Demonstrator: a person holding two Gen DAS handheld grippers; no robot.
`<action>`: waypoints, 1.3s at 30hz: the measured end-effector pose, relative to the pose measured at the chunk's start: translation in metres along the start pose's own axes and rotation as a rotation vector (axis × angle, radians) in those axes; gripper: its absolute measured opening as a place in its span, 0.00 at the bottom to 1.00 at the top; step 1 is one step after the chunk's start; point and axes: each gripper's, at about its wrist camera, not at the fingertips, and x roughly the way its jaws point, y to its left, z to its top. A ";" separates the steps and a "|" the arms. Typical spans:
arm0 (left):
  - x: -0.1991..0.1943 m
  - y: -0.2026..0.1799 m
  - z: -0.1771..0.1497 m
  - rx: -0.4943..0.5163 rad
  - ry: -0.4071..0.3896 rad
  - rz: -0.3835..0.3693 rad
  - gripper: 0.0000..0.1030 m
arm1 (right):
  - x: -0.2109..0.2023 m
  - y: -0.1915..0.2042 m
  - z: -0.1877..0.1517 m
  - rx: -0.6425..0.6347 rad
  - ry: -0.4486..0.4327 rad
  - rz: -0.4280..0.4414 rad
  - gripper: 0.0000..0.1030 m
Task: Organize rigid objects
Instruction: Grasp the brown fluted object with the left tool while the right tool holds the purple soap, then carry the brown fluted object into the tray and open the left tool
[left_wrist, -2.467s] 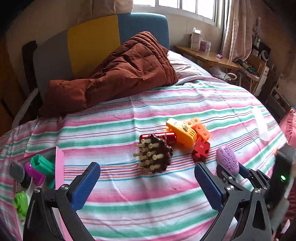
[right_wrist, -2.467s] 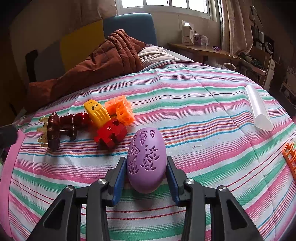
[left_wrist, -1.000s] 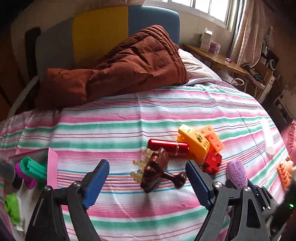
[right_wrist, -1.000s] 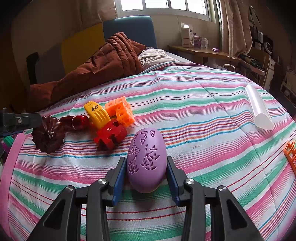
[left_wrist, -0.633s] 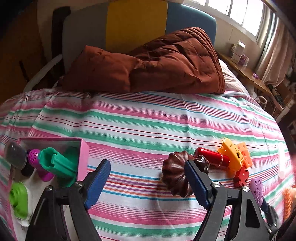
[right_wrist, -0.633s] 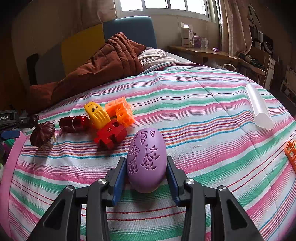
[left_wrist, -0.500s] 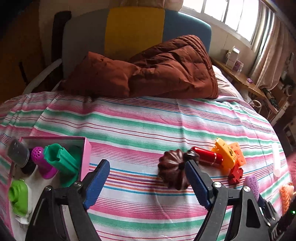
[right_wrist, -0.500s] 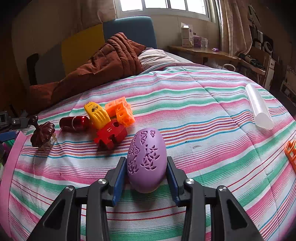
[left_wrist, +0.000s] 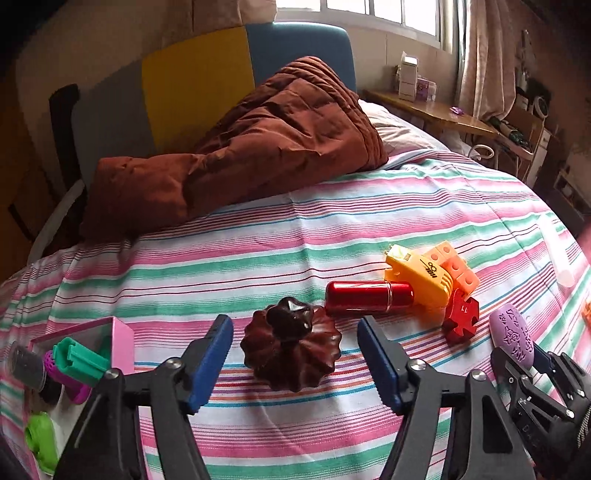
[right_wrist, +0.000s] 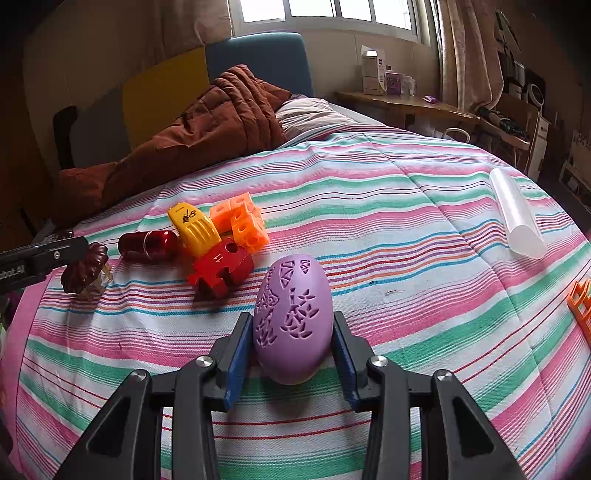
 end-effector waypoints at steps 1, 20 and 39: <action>0.003 0.001 0.001 -0.010 0.004 0.003 0.62 | 0.000 0.000 0.000 0.000 0.000 0.000 0.41; -0.034 0.029 -0.031 -0.101 -0.037 -0.103 0.21 | 0.000 0.001 0.000 -0.010 0.000 -0.013 0.41; -0.116 0.068 -0.072 -0.126 -0.123 -0.107 0.21 | 0.001 0.006 0.000 -0.035 0.004 -0.042 0.41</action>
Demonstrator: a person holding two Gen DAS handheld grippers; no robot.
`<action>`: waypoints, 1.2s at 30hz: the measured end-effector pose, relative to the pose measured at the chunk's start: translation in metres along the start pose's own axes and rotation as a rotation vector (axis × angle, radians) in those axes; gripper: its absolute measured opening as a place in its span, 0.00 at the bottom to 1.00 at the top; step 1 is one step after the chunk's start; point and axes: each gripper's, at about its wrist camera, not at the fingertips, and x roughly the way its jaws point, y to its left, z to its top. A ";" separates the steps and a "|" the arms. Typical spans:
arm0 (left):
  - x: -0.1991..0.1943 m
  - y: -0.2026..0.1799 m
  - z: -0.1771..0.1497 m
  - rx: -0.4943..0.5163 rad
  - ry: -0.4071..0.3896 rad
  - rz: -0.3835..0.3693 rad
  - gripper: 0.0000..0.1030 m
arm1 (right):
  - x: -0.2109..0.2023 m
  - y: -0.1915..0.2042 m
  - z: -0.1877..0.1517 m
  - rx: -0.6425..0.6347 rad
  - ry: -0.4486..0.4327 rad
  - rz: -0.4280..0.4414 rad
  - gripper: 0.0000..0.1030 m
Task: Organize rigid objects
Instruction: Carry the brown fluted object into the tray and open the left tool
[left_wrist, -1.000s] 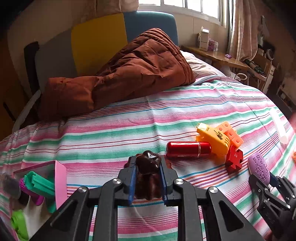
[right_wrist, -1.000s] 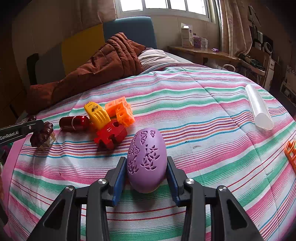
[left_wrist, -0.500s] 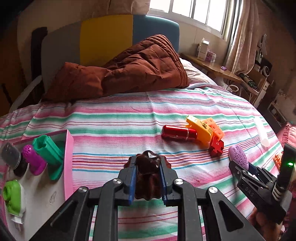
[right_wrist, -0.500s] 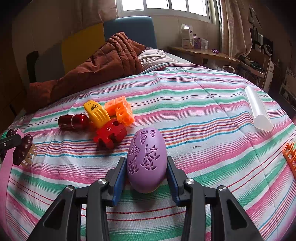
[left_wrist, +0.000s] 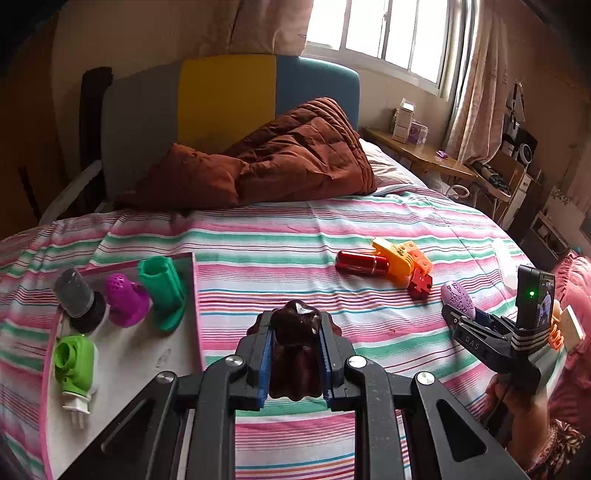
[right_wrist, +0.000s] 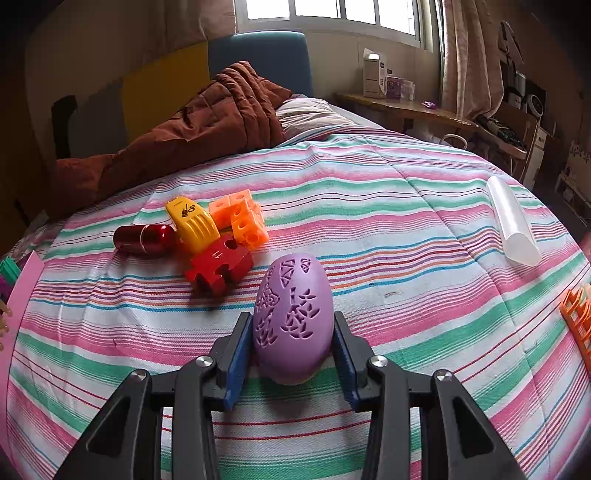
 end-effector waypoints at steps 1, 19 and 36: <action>-0.004 0.007 0.000 -0.010 -0.005 0.006 0.21 | 0.000 0.000 0.000 -0.002 0.000 -0.002 0.41; 0.002 0.130 -0.020 -0.198 0.053 0.157 0.21 | -0.008 0.012 0.000 -0.063 -0.033 0.016 0.26; -0.016 0.135 -0.021 -0.213 -0.065 0.164 0.68 | -0.009 0.006 0.000 -0.035 -0.041 0.003 0.38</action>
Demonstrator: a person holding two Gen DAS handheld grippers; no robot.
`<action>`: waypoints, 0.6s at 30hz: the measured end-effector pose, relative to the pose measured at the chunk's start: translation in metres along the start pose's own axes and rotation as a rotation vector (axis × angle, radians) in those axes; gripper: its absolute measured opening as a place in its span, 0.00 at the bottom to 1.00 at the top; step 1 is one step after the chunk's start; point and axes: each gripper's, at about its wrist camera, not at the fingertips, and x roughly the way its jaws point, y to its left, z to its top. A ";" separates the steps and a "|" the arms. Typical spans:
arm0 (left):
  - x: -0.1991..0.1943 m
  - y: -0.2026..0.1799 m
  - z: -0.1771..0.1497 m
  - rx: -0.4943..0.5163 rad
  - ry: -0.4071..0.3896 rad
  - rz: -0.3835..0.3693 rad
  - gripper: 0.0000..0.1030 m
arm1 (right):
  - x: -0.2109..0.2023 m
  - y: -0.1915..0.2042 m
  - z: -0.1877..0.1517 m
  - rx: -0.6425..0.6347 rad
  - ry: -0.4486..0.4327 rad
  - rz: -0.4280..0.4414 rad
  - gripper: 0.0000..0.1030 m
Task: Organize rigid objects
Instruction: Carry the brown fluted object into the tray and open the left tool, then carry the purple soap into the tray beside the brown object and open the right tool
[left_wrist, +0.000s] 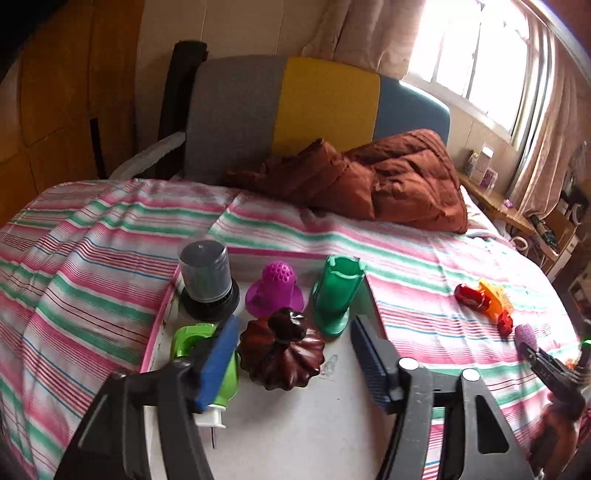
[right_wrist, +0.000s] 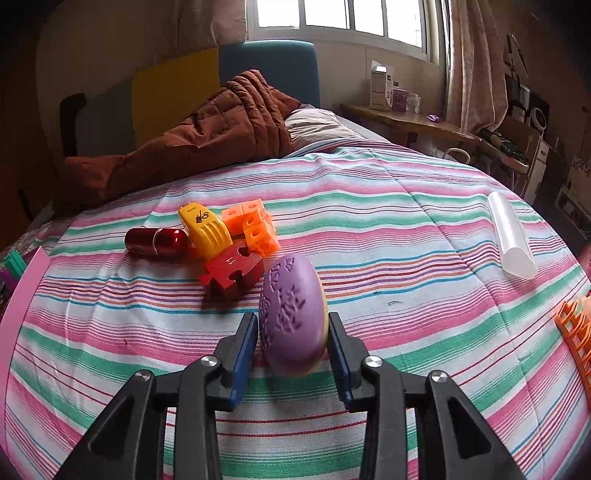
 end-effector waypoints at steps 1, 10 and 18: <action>-0.006 -0.001 0.000 0.000 -0.015 0.001 0.70 | -0.001 0.000 0.000 0.001 -0.003 -0.007 0.40; -0.039 0.012 -0.023 -0.046 -0.023 -0.013 0.88 | 0.005 -0.001 0.010 -0.014 0.054 -0.033 0.43; -0.048 0.029 -0.045 -0.136 0.030 -0.028 0.88 | 0.021 0.013 0.021 -0.130 0.111 -0.101 0.43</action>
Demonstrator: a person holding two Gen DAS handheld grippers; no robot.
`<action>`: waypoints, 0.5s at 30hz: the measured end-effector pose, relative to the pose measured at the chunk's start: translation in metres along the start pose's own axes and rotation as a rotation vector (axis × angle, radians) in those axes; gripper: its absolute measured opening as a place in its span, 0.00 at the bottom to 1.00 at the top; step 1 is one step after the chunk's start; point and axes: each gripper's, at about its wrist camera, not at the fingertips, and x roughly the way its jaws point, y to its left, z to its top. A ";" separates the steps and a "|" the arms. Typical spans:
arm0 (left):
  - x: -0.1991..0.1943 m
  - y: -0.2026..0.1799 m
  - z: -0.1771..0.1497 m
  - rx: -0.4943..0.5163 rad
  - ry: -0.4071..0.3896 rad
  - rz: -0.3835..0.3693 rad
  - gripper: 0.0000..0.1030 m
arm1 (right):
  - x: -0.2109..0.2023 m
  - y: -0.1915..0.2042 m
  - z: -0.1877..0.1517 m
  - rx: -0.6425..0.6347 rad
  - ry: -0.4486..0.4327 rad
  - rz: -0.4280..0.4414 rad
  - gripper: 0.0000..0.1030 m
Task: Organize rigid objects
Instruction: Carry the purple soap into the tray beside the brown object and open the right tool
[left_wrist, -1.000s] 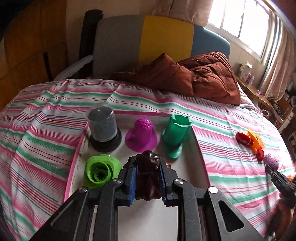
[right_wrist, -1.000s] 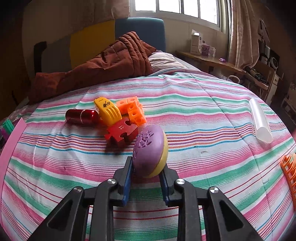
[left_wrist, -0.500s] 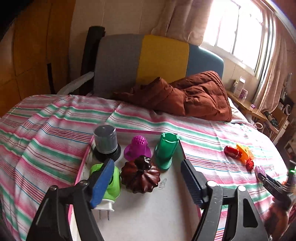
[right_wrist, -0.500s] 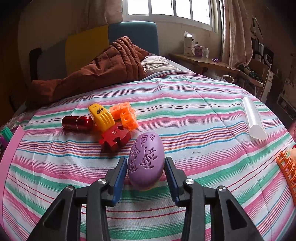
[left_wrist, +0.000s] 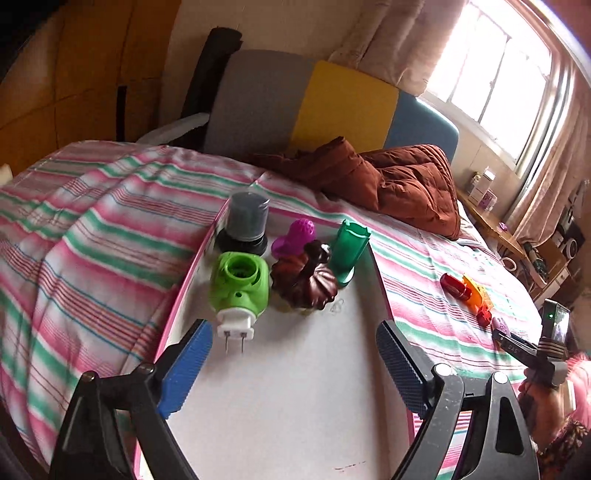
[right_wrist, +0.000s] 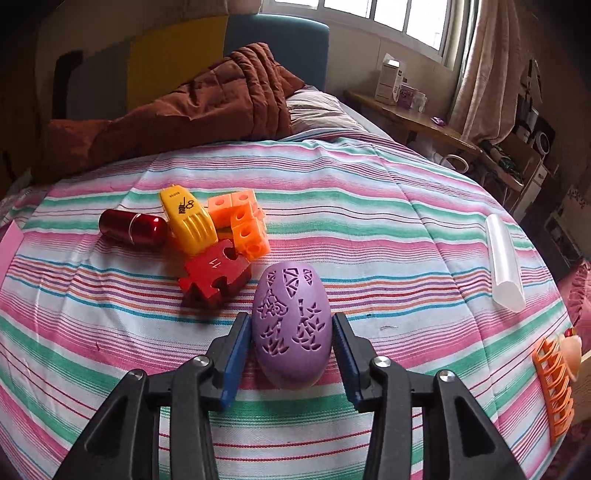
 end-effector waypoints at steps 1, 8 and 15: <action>-0.001 0.001 -0.002 -0.002 0.003 -0.003 0.88 | 0.000 0.001 0.000 -0.013 0.001 -0.001 0.43; -0.007 0.005 -0.010 0.010 0.002 -0.005 0.90 | -0.017 -0.003 -0.013 0.039 0.014 0.097 0.43; -0.008 -0.002 -0.014 0.045 0.004 -0.015 0.90 | -0.051 0.017 -0.032 0.074 -0.011 0.243 0.43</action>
